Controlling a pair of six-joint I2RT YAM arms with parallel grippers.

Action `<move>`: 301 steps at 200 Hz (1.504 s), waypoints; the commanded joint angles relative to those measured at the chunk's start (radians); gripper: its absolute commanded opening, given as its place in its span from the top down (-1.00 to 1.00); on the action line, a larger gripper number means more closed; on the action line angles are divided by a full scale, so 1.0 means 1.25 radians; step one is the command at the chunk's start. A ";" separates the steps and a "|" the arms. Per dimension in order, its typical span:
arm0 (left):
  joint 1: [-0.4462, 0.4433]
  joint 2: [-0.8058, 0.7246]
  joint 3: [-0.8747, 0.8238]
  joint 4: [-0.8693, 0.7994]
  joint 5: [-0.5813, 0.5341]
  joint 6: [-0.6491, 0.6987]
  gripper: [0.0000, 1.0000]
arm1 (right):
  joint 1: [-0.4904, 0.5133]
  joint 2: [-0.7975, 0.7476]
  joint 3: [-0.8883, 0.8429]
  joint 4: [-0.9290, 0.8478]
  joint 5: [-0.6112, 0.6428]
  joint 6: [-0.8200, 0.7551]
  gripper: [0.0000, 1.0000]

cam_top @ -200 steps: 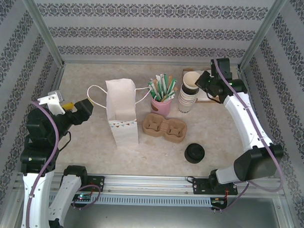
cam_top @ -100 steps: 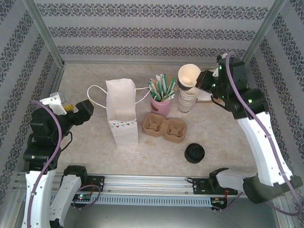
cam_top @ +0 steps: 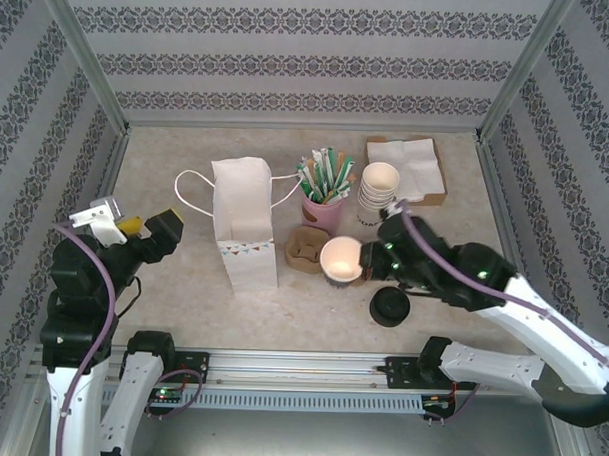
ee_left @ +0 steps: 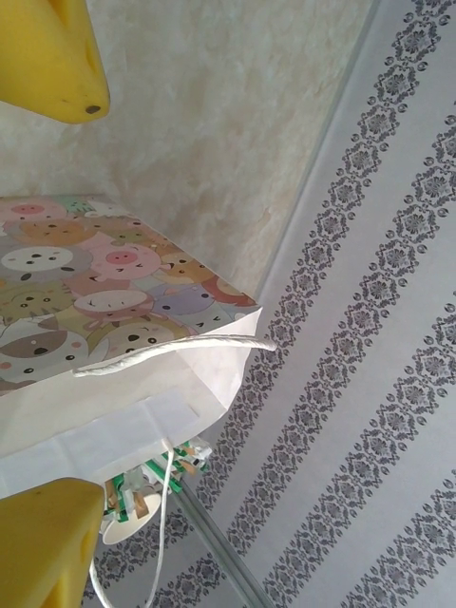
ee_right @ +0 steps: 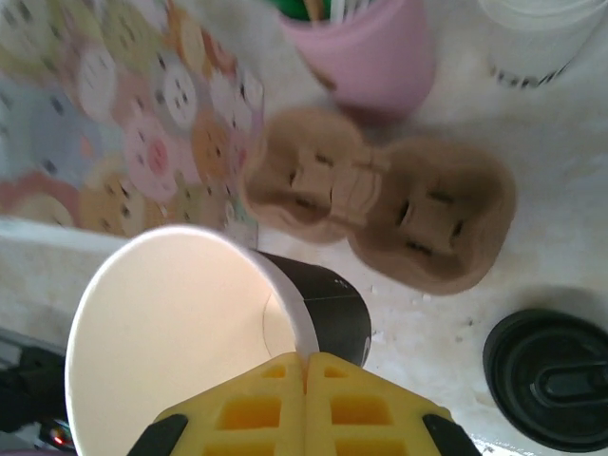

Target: Pack the takeout coffee

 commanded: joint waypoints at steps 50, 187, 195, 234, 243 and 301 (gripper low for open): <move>0.006 -0.043 -0.032 -0.043 0.007 -0.038 -0.91 | 0.057 0.029 -0.276 0.311 -0.015 0.080 1.00; 0.006 -0.045 -0.064 -0.043 0.004 -0.047 -0.90 | 0.057 0.056 -0.370 0.331 0.000 0.104 0.63; 0.006 -0.045 -0.065 -0.043 0.004 -0.047 -0.90 | 0.057 0.057 -0.367 0.322 0.004 0.104 0.57; 0.005 -0.047 -0.067 -0.047 -0.001 -0.042 -0.90 | 0.057 0.053 -0.343 0.276 0.016 0.103 0.28; 0.006 -0.049 -0.066 -0.049 -0.004 -0.041 -0.90 | 0.057 0.048 -0.328 0.254 0.023 0.099 0.28; 0.006 -0.056 -0.067 -0.058 -0.012 -0.029 -0.91 | -0.052 -0.055 -0.228 0.035 0.079 0.128 0.18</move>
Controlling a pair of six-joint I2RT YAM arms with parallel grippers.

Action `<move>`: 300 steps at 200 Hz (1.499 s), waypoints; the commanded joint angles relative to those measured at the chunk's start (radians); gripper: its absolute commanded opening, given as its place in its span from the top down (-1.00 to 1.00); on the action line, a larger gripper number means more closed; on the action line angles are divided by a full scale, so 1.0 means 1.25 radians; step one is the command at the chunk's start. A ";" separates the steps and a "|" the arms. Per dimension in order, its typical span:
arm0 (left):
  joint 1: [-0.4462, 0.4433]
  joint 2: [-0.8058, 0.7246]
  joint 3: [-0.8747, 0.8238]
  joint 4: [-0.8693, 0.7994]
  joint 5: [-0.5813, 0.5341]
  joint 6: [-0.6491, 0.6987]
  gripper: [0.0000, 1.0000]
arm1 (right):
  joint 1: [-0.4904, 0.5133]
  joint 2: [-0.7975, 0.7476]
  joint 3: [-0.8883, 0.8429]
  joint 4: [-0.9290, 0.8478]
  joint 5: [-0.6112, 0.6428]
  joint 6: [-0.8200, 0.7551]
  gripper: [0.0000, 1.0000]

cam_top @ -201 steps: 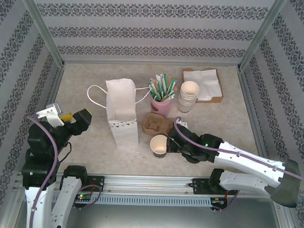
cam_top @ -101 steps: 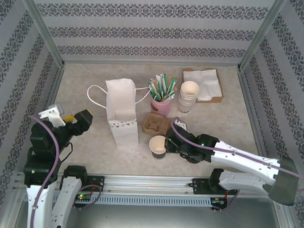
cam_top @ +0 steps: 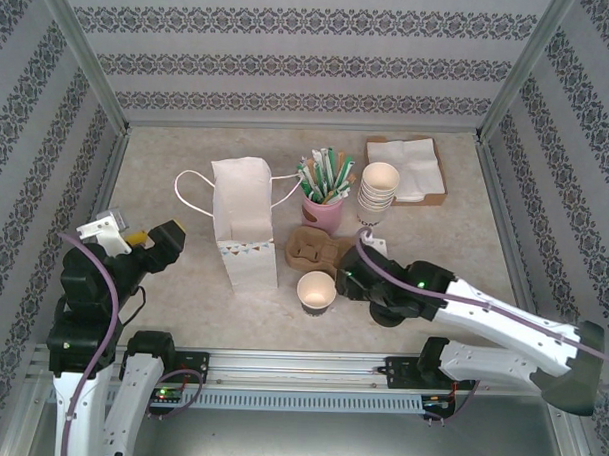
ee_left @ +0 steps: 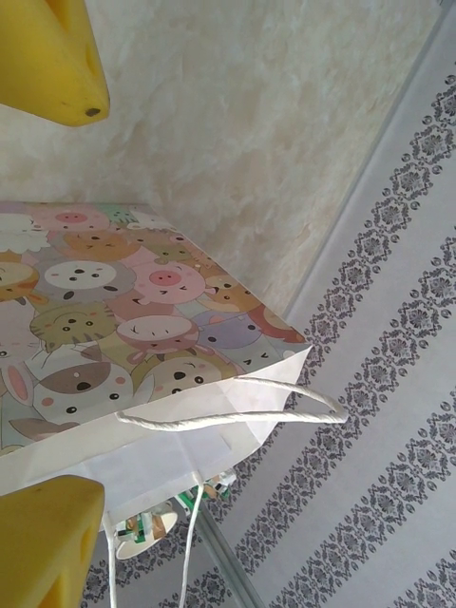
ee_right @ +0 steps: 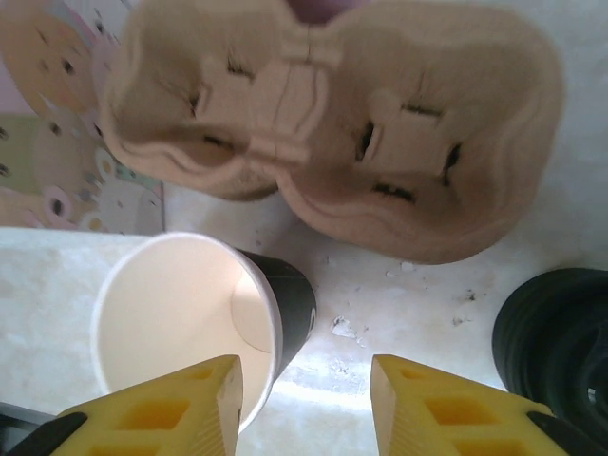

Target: Pack the takeout coffee

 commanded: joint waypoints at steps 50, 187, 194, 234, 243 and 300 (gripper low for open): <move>0.006 -0.012 -0.009 -0.052 -0.016 0.017 -0.91 | -0.440 -0.160 -0.129 -0.181 -0.213 -0.085 -0.19; 0.005 -0.029 -0.034 -0.063 0.021 -0.004 -0.92 | -0.380 -0.037 -0.191 -0.128 -0.173 -0.095 -0.59; 0.005 -0.029 -0.034 -0.061 0.023 -0.005 -0.92 | -0.377 -0.034 -0.190 -0.123 -0.173 -0.095 -0.62; 0.006 -0.030 -0.035 -0.062 0.022 -0.008 -0.91 | -0.359 0.003 -0.186 -0.117 -0.153 -0.094 -0.61; 0.005 -0.029 -0.036 -0.060 0.024 -0.010 -0.91 | -0.355 0.007 -0.187 -0.121 -0.145 -0.091 -0.60; 0.005 -0.030 -0.038 -0.059 0.024 -0.011 -0.91 | -0.338 0.047 -0.193 -0.108 -0.124 -0.088 -0.59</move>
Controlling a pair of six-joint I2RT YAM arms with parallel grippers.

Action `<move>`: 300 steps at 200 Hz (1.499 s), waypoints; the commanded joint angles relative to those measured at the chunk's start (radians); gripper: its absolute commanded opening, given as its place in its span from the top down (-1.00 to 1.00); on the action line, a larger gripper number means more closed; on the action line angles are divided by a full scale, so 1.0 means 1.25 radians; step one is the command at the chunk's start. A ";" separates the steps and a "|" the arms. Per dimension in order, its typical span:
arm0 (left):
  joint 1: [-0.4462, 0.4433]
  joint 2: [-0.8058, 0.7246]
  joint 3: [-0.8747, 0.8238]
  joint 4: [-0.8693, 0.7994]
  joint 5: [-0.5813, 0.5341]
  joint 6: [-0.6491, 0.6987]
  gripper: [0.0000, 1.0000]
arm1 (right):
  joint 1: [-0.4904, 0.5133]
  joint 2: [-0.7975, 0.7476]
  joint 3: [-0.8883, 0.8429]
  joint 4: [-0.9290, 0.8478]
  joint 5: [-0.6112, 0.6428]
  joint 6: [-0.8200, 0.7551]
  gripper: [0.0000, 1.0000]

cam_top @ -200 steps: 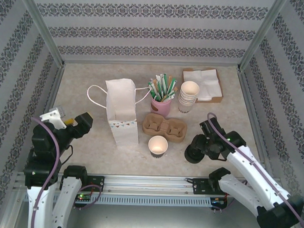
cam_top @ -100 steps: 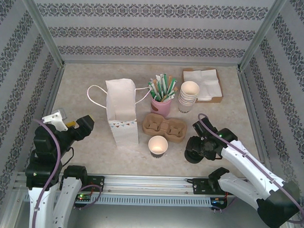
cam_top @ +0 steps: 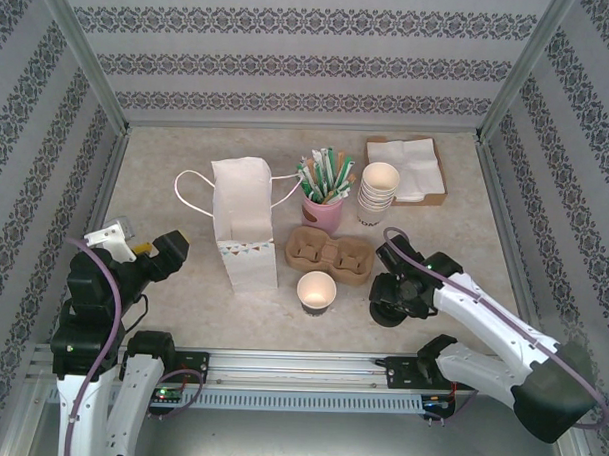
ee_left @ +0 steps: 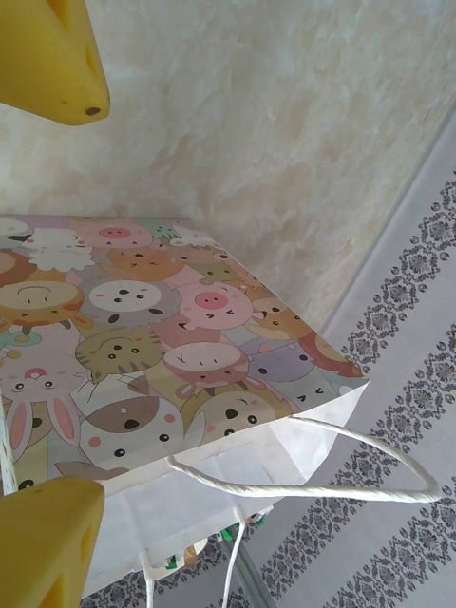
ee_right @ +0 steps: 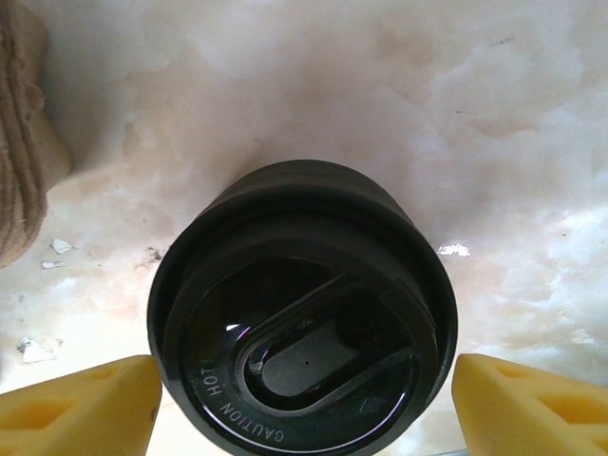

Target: Pack the takeout coffee

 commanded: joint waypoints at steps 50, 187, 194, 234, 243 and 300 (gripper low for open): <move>0.006 -0.003 -0.002 -0.009 0.013 -0.006 -0.91 | 0.023 0.025 -0.005 0.013 0.037 0.012 -0.53; 0.006 -0.004 -0.003 -0.009 0.010 -0.002 -0.91 | 0.036 0.050 0.000 0.006 0.058 0.016 -0.48; 0.005 -0.004 -0.002 -0.010 0.011 -0.002 -0.91 | 0.036 0.046 0.000 0.005 0.058 0.016 -0.45; 0.005 -0.003 -0.001 -0.006 0.014 -0.003 -0.91 | 0.036 0.002 0.010 -0.023 0.061 0.025 -0.39; 0.006 -0.003 -0.001 -0.006 0.014 -0.003 -0.91 | 0.036 -0.009 0.013 -0.027 0.060 0.027 -0.39; 0.006 -0.001 0.016 -0.013 0.011 0.004 -0.91 | 0.036 -0.055 0.047 -0.062 0.045 0.033 -0.39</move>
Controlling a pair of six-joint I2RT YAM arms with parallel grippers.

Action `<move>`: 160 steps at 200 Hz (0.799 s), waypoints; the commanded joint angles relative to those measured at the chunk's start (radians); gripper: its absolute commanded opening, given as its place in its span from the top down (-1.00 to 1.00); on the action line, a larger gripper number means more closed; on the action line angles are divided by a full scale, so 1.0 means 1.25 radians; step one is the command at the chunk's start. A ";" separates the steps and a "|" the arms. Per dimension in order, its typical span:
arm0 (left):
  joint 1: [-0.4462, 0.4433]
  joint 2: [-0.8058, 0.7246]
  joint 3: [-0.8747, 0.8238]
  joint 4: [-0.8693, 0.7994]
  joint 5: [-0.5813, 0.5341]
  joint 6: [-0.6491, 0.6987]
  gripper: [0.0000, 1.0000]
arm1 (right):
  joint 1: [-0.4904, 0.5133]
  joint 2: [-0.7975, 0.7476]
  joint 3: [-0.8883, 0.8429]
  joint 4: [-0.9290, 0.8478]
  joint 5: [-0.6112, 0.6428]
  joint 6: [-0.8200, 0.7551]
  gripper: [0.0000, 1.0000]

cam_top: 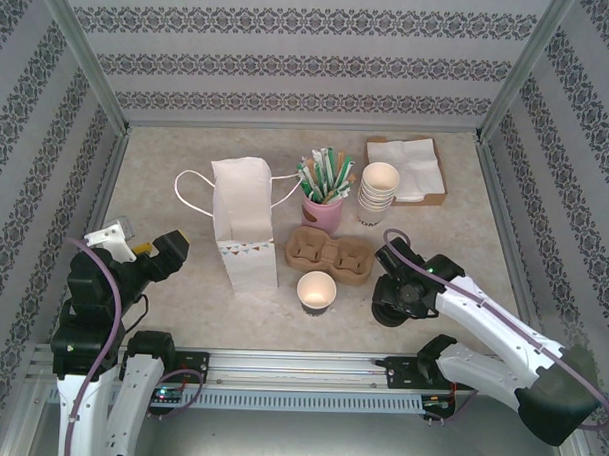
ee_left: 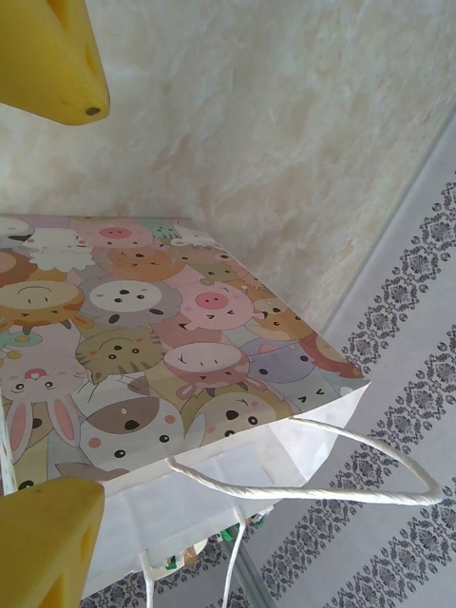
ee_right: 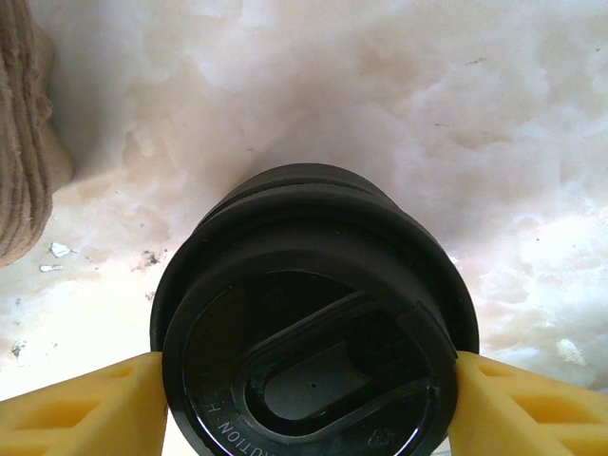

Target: Pack the takeout coffee

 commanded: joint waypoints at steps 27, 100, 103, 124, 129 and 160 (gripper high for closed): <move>0.005 0.001 0.037 -0.018 0.023 0.009 -0.88 | 0.018 -0.053 0.086 -0.064 0.009 -0.011 -0.39; 0.006 0.085 0.136 0.055 0.301 -0.040 -0.66 | 0.236 0.039 0.295 -0.085 0.043 -0.005 -0.37; 0.005 0.088 0.134 0.056 0.306 -0.039 -0.65 | 0.249 0.044 0.305 -0.082 0.046 -0.003 -0.37; 0.005 0.091 0.118 0.053 0.319 -0.031 -0.65 | 0.332 0.104 0.375 -0.074 0.066 0.002 -0.37; 0.004 0.090 0.113 0.053 0.317 -0.028 -0.65 | 0.349 0.121 0.389 -0.073 0.071 0.004 -0.37; 0.005 0.084 0.081 0.054 0.306 -0.024 -0.66 | 0.410 0.228 0.443 -0.058 0.073 -0.001 -0.37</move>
